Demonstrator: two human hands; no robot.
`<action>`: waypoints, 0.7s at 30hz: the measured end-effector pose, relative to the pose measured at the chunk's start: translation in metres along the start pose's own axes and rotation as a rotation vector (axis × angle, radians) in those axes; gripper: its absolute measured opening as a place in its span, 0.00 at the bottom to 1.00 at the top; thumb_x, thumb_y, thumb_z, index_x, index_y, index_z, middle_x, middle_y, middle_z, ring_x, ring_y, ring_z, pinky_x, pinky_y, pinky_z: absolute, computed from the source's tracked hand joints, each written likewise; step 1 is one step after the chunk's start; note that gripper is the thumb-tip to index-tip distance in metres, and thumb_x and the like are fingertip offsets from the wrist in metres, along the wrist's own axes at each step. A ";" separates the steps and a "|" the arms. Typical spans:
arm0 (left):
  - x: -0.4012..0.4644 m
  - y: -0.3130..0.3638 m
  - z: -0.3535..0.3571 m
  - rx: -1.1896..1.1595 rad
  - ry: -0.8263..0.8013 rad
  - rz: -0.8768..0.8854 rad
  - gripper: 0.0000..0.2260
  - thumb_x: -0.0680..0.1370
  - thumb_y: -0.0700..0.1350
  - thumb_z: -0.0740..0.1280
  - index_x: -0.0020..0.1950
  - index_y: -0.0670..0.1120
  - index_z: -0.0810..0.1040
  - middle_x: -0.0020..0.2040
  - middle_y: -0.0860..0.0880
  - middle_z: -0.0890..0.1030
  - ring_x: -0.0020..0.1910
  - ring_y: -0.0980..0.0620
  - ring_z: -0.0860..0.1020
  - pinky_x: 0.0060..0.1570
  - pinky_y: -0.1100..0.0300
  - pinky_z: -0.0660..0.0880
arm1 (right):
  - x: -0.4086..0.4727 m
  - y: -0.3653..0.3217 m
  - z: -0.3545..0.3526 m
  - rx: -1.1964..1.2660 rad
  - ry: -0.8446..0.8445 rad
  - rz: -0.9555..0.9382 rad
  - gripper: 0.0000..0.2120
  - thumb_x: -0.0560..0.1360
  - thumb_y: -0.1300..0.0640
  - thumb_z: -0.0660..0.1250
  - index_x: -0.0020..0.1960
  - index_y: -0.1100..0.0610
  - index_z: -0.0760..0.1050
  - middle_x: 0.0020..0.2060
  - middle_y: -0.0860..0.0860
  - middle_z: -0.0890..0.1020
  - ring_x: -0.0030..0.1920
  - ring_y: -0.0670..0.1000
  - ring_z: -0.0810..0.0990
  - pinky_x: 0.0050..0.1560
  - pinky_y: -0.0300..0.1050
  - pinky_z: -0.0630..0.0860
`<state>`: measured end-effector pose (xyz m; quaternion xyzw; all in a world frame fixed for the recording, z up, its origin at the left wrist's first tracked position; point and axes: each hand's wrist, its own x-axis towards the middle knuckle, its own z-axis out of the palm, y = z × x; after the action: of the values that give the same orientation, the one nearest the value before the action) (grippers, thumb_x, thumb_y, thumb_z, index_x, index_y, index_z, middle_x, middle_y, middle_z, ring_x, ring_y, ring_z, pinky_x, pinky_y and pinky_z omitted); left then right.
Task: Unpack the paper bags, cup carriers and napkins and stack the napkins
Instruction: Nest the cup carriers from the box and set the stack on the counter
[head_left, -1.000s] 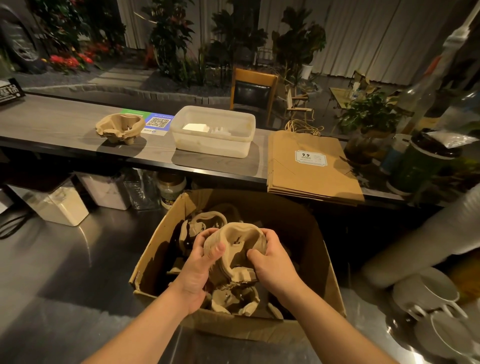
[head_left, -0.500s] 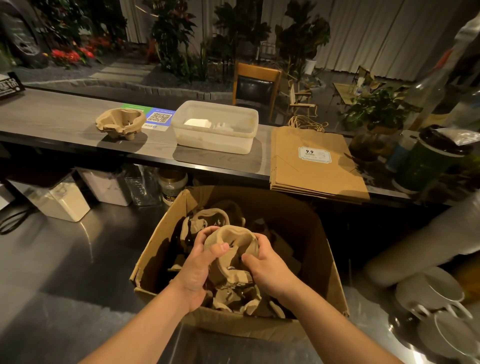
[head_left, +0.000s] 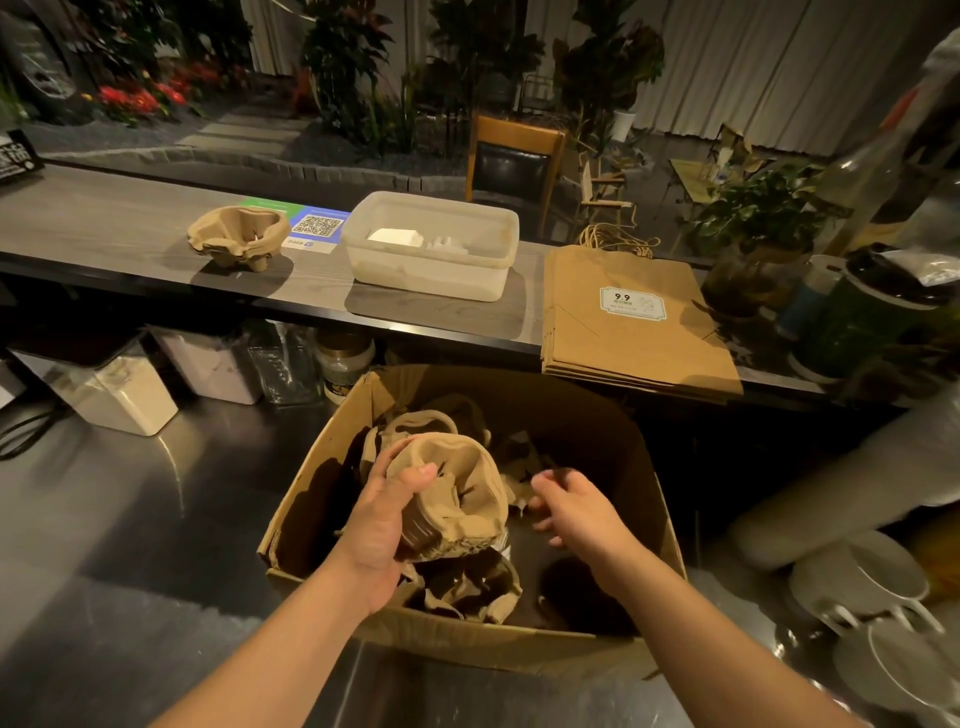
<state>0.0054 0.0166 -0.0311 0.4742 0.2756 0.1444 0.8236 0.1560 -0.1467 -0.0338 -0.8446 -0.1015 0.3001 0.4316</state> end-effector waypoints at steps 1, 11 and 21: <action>0.000 0.000 -0.001 -0.003 0.010 0.000 0.33 0.62 0.58 0.78 0.68 0.59 0.77 0.61 0.46 0.84 0.61 0.42 0.82 0.59 0.40 0.81 | 0.004 0.005 -0.002 -0.100 0.007 0.025 0.19 0.82 0.43 0.63 0.68 0.53 0.72 0.53 0.49 0.81 0.50 0.48 0.81 0.45 0.43 0.80; 0.001 0.001 -0.005 -0.019 0.048 -0.041 0.29 0.68 0.57 0.73 0.69 0.60 0.75 0.62 0.48 0.83 0.61 0.43 0.82 0.46 0.49 0.82 | 0.033 0.043 0.006 -0.825 -0.245 0.092 0.37 0.76 0.31 0.64 0.78 0.50 0.65 0.74 0.51 0.71 0.75 0.55 0.68 0.73 0.53 0.69; 0.005 0.000 -0.007 -0.003 0.054 -0.076 0.29 0.68 0.59 0.73 0.70 0.61 0.75 0.64 0.47 0.82 0.63 0.42 0.81 0.55 0.42 0.81 | 0.030 0.044 0.011 -0.815 -0.500 0.159 0.42 0.77 0.28 0.59 0.80 0.56 0.61 0.78 0.55 0.66 0.76 0.57 0.67 0.73 0.52 0.66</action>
<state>0.0054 0.0239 -0.0357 0.4582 0.3152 0.1262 0.8215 0.1695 -0.1536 -0.0860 -0.8521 -0.2464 0.4617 0.0040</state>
